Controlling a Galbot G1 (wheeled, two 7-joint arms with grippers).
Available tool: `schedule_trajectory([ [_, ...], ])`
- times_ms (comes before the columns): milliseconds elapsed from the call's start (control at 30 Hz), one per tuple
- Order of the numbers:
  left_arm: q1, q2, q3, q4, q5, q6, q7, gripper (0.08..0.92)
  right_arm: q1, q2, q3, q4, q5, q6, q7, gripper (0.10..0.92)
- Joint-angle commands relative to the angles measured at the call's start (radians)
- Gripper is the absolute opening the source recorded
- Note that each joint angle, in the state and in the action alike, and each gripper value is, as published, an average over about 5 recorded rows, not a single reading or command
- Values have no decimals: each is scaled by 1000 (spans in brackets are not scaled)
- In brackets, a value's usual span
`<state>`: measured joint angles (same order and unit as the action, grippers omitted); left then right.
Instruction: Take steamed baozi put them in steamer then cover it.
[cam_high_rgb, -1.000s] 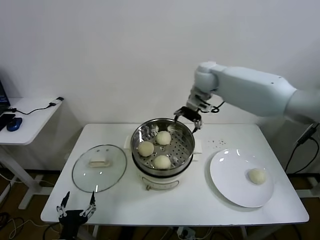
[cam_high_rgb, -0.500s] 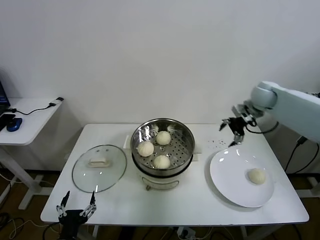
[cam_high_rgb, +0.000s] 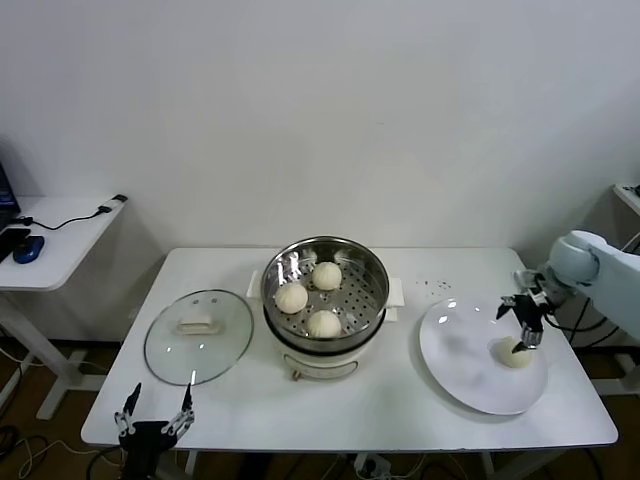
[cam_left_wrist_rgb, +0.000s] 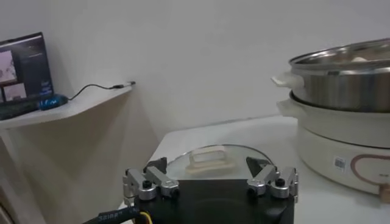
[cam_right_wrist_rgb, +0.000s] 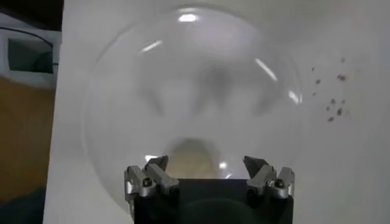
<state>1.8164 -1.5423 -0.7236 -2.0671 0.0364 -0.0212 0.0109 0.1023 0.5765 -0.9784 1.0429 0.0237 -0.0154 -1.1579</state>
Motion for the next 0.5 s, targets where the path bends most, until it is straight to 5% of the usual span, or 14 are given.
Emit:
schedule_trajectory([
  [33,3,-3,1,0,5,0,0,823,-160,-14,155,-59,-111,-13,3,823],
  [500,4,-5,-2,5,6,-2,0,823,-170,42,175,-95,-134,-8,22,821],
])
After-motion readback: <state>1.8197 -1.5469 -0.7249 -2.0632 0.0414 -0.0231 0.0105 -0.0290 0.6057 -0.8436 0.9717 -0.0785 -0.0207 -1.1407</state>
